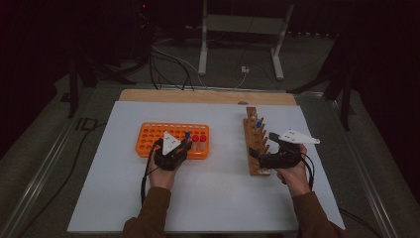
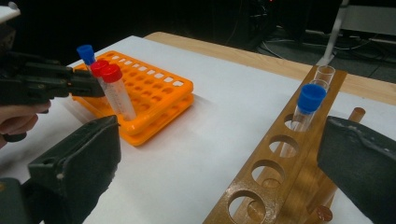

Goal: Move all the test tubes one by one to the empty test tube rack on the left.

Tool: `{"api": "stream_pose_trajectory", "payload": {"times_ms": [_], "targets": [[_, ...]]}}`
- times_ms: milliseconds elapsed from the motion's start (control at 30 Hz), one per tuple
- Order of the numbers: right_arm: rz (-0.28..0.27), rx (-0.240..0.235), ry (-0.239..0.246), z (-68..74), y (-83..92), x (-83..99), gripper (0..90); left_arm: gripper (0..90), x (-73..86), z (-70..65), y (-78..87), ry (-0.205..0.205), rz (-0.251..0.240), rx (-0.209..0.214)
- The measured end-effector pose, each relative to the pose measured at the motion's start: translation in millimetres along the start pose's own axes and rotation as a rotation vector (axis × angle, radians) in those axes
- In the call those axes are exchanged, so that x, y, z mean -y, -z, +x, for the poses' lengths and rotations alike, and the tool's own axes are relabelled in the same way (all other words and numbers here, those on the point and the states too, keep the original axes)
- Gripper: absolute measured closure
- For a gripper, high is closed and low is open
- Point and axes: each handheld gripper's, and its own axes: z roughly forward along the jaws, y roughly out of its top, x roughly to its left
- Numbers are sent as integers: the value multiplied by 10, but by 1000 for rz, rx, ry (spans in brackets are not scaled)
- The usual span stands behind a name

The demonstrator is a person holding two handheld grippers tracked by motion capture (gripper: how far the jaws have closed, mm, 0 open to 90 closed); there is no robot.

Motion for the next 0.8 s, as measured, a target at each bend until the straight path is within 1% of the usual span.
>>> {"api": "stream_pose_trajectory", "payload": {"times_ms": [67, 200, 267, 467, 700, 800], "targets": [[1, -2, 0, 4, -4, 1, 3, 772, 24, -3, -16, -1, 14, 2], [6, -4, 1, 11, -11, 4, 3, 773, 30, -3, -22, -1, 18, 3], [6, -4, 3, 14, -14, 5, 3, 773, 34, -4, -27, -10, 28, 4], [6, -3, 3, 16, -15, 3, 3, 773, 49, -7, -57, -18, 55, 3], [5, 0, 4, 9, -11, -1, 3, 772, 58, 4, -66, -17, 71, 10], [7, 6, 6, 6, -11, -6, 3, 761, 57, 14, -55, -10, 73, 18]]}}
